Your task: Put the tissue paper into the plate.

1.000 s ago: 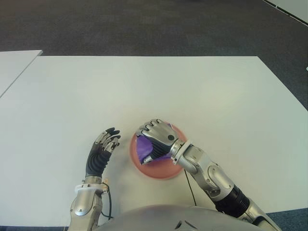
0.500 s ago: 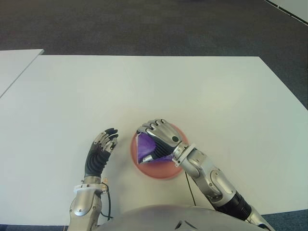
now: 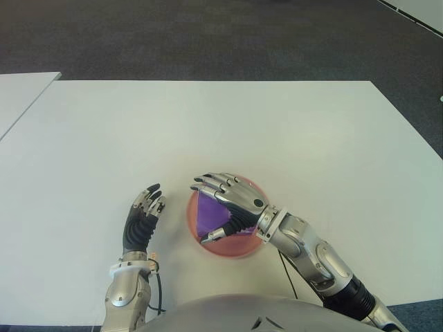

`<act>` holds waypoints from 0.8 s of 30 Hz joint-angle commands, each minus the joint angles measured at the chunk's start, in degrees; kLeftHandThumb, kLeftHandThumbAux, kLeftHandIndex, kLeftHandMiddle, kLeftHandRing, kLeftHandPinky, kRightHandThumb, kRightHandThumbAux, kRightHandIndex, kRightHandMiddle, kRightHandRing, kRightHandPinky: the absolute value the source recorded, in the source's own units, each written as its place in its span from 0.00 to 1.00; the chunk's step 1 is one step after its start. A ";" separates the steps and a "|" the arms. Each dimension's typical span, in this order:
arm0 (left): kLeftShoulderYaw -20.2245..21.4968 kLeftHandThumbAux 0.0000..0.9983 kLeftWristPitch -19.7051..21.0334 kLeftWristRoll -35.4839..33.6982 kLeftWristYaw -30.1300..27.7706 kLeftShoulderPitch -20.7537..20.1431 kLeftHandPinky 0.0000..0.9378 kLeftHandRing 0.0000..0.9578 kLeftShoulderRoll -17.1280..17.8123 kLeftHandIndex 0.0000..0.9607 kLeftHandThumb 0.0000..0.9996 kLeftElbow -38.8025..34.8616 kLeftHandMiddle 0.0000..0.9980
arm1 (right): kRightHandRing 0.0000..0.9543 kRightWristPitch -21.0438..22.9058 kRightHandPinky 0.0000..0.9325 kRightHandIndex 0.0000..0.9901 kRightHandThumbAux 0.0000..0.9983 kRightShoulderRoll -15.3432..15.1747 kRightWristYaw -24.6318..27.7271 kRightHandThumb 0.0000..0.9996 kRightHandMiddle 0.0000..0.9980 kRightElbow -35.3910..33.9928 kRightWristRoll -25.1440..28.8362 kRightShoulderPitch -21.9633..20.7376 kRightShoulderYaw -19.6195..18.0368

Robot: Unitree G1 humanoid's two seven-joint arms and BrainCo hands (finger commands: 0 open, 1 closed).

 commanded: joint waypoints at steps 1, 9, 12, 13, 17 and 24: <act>0.15 0.62 0.17 0.01 -0.05 -0.14 0.22 0.17 -0.08 0.23 0.14 1.20 0.16 | 0.00 -1.34 0.00 0.00 0.29 -0.52 0.17 0.04 0.00 0.53 0.63 -0.54 -0.49; 0.08 0.64 -0.10 0.07 -0.34 -0.38 0.23 0.19 0.25 0.22 0.12 1.59 0.17 | 0.00 -1.97 0.00 0.00 0.29 -0.82 0.50 0.04 0.00 0.72 1.46 -0.28 -1.01; 0.14 0.64 0.21 -0.06 -0.22 -0.41 0.22 0.19 0.14 0.22 0.11 1.57 0.17 | 0.00 -2.05 0.00 0.00 0.29 -0.93 0.64 0.03 0.00 0.59 1.71 -0.10 -1.23; 0.18 0.64 0.32 -0.12 -0.17 -0.45 0.22 0.19 0.09 0.22 0.11 1.58 0.17 | 0.00 -2.05 0.00 0.00 0.29 -0.92 0.69 0.03 0.00 0.57 1.77 -0.05 -1.28; 0.35 0.64 0.50 -0.43 0.09 -0.54 0.24 0.20 -0.28 0.23 0.11 1.73 0.18 | 0.00 -1.83 0.00 0.00 0.29 -0.78 0.78 0.04 0.00 0.38 2.04 0.21 -1.60; -0.39 0.65 0.44 0.44 0.96 -0.32 0.26 0.23 -1.28 0.26 0.11 1.21 0.22 | 0.00 -0.48 0.00 0.00 0.30 -0.82 2.82 0.07 0.00 -0.61 6.70 -0.62 -4.92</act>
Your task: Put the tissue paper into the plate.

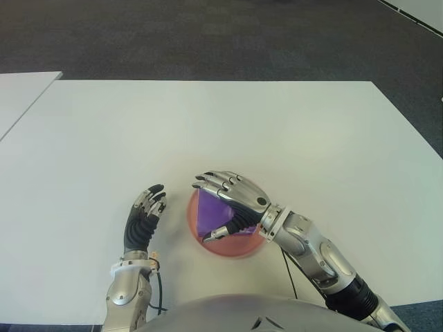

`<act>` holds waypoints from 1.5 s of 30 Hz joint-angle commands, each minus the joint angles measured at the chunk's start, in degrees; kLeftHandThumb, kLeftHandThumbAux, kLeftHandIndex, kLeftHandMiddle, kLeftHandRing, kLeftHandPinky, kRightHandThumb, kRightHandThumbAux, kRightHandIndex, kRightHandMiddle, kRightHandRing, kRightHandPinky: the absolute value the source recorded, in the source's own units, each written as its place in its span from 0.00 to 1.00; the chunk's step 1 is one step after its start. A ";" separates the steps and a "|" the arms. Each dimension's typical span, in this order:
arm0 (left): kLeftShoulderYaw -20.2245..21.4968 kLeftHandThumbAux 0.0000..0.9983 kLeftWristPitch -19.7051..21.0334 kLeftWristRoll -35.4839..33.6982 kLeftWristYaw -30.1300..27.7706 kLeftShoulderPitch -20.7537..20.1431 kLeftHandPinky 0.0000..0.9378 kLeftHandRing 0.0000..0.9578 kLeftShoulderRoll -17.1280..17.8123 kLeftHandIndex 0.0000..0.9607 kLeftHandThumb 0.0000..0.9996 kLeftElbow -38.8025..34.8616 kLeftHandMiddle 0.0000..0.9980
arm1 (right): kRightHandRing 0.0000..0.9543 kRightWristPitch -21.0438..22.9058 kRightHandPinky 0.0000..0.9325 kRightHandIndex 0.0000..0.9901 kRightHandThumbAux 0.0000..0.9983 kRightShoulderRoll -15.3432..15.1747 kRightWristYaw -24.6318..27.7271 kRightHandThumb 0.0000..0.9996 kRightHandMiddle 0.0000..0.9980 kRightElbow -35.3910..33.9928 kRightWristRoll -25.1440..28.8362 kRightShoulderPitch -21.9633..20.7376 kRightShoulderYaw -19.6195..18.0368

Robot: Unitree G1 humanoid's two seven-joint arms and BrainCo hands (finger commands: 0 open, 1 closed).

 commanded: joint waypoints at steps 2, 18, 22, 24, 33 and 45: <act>-0.61 0.65 0.51 1.01 1.26 0.07 0.26 0.23 -0.97 0.26 0.11 0.26 0.22 | 0.00 2.97 0.00 0.00 0.30 0.66 3.76 0.08 0.00 -0.66 7.21 -0.63 -4.21; -1.39 0.59 -2.82 1.14 0.28 -0.25 0.29 0.26 -0.40 0.28 0.16 3.22 0.24 | 0.00 12.72 0.00 0.00 0.25 7.91 2.94 0.14 0.00 5.65 34.36 3.74 -21.84; -1.72 0.56 -4.15 1.66 0.50 -0.44 0.30 0.26 -0.47 0.28 0.18 4.67 0.25 | 0.00 8.66 0.00 0.02 0.29 10.09 0.88 0.16 0.00 14.26 40.75 3.36 -25.77; -1.95 0.54 -4.63 2.03 0.64 -0.61 0.30 0.26 -0.52 0.29 0.19 5.22 0.25 | 0.00 9.00 0.00 0.04 0.32 11.80 0.07 0.18 0.01 16.57 44.53 3.15 -28.29; -2.47 0.50 -7.43 4.06 0.87 -2.66 0.33 0.29 -0.18 0.27 0.16 8.62 0.27 | 0.06 18.53 0.06 0.22 0.53 17.72 -2.27 0.30 0.15 11.19 57.90 8.29 -35.11; -2.72 0.48 -12.43 4.57 0.71 -3.65 0.31 0.29 -0.17 0.28 0.15 14.72 0.27 | 0.19 15.66 0.20 0.26 0.65 19.28 -2.67 0.34 0.24 11.21 60.49 16.61 -37.44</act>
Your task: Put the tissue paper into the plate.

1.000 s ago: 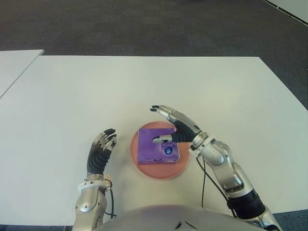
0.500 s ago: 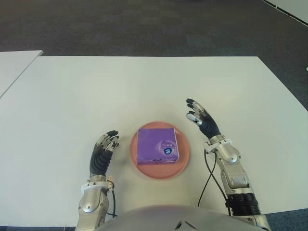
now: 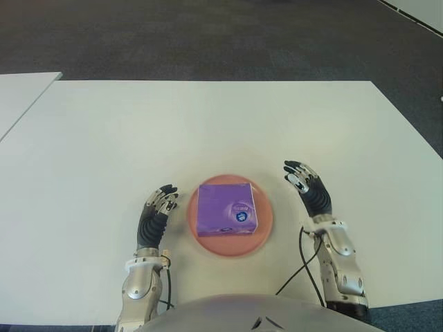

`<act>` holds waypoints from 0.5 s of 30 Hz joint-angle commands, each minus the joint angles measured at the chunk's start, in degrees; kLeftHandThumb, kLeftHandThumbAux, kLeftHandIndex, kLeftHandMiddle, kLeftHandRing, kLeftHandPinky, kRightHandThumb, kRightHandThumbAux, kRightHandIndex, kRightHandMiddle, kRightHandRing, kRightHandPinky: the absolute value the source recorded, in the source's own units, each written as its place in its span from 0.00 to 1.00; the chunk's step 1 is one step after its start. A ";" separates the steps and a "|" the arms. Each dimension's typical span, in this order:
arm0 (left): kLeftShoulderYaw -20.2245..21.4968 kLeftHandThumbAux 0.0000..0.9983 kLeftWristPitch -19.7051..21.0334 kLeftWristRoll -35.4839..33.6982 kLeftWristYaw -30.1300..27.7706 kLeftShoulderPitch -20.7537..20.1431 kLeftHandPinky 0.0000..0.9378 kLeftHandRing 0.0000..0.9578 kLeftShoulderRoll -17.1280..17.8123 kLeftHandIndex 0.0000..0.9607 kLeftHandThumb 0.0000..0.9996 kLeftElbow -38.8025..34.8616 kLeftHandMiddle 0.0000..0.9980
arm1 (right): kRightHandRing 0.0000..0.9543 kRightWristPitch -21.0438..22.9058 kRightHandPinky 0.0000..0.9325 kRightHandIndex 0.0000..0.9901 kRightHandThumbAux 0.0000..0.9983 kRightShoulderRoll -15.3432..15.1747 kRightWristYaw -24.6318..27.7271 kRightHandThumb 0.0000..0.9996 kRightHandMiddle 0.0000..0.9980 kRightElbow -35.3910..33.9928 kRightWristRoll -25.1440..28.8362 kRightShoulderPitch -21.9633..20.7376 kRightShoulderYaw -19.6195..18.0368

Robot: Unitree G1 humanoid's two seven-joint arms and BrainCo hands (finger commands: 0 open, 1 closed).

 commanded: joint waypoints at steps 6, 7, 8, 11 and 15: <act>-0.19 0.51 -1.83 0.75 0.07 1.17 0.30 0.27 0.31 0.28 0.15 3.41 0.26 | 0.21 -2.69 0.22 0.23 0.65 -0.87 1.20 0.34 0.25 3.46 0.26 5.60 -1.17; -0.07 0.51 -1.94 0.70 0.11 1.24 0.30 0.26 0.34 0.28 0.15 3.56 0.26 | 0.21 -2.46 0.23 0.23 0.65 -1.01 1.19 0.35 0.25 3.51 0.09 5.82 -1.08; 0.01 0.51 -2.03 0.68 0.14 1.28 0.31 0.26 0.35 0.28 0.14 3.65 0.25 | 0.21 -2.34 0.24 0.23 0.65 -1.10 1.16 0.35 0.25 3.52 -0.01 5.96 -1.01; 0.55 0.51 -2.78 0.49 0.27 1.07 0.31 0.27 0.41 0.28 0.14 5.06 0.25 | 0.23 -0.66 0.25 0.22 0.66 -1.42 0.72 0.36 0.25 2.74 -0.56 6.94 -0.36; 0.75 0.52 -2.95 0.40 0.34 1.04 0.32 0.27 0.28 0.29 0.14 5.33 0.25 | 0.24 -0.80 0.24 0.21 0.66 -0.92 0.13 0.35 0.26 1.58 -1.86 9.31 1.24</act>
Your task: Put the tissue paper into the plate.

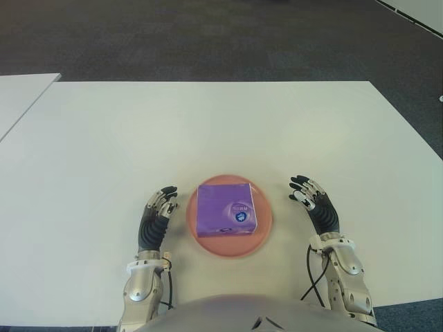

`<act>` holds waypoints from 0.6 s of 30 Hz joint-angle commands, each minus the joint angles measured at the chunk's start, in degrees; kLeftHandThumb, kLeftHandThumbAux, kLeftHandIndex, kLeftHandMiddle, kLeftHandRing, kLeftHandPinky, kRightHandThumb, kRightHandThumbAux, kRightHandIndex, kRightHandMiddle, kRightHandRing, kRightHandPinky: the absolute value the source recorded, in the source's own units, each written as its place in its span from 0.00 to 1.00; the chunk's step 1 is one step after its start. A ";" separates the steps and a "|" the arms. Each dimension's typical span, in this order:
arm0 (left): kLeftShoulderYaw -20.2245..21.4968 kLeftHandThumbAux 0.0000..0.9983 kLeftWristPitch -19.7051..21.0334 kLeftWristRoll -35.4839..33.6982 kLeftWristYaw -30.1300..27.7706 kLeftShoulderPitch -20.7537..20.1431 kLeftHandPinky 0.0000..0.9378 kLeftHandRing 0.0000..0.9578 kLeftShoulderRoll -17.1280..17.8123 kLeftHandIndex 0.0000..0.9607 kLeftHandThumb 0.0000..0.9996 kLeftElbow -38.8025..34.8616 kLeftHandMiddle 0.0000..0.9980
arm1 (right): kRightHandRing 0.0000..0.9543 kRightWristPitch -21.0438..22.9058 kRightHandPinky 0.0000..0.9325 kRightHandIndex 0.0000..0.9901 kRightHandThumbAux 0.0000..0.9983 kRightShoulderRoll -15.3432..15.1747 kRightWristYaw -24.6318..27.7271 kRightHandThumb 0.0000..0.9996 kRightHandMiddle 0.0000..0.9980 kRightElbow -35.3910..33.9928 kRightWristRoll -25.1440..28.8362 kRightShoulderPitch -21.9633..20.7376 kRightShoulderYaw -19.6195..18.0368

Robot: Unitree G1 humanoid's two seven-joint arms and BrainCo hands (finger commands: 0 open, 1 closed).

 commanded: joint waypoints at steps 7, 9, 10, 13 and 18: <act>0.48 0.53 3.59 0.36 0.77 1.04 0.31 0.27 -0.34 0.30 0.13 1.21 0.26 | 0.25 -0.71 0.24 0.19 0.66 2.05 -2.05 0.31 0.28 0.95 -2.58 5.73 4.26; 0.47 0.53 4.22 0.36 0.71 1.20 0.31 0.27 -0.35 0.30 0.13 1.08 0.26 | 0.25 -0.81 0.24 0.19 0.66 2.23 -2.52 0.30 0.28 0.66 -2.83 6.06 4.76; 0.46 0.54 4.48 0.34 0.68 1.25 0.31 0.27 -0.36 0.30 0.12 1.05 0.26 | 0.25 -0.85 0.24 0.19 0.65 2.29 -2.72 0.30 0.28 0.54 -2.99 6.21 4.99; 0.48 0.55 5.26 0.30 0.79 1.35 0.31 0.27 -0.58 0.30 0.11 1.18 0.26 | 0.24 -0.47 0.23 0.18 0.63 2.13 -3.27 0.29 0.27 0.19 -3.84 6.79 5.84; 0.65 0.56 5.70 0.25 0.76 1.66 0.29 0.26 -0.64 0.29 0.10 0.99 0.25 | 0.24 0.32 0.25 0.18 0.61 1.83 -3.63 0.28 0.25 0.03 -4.09 7.85 6.26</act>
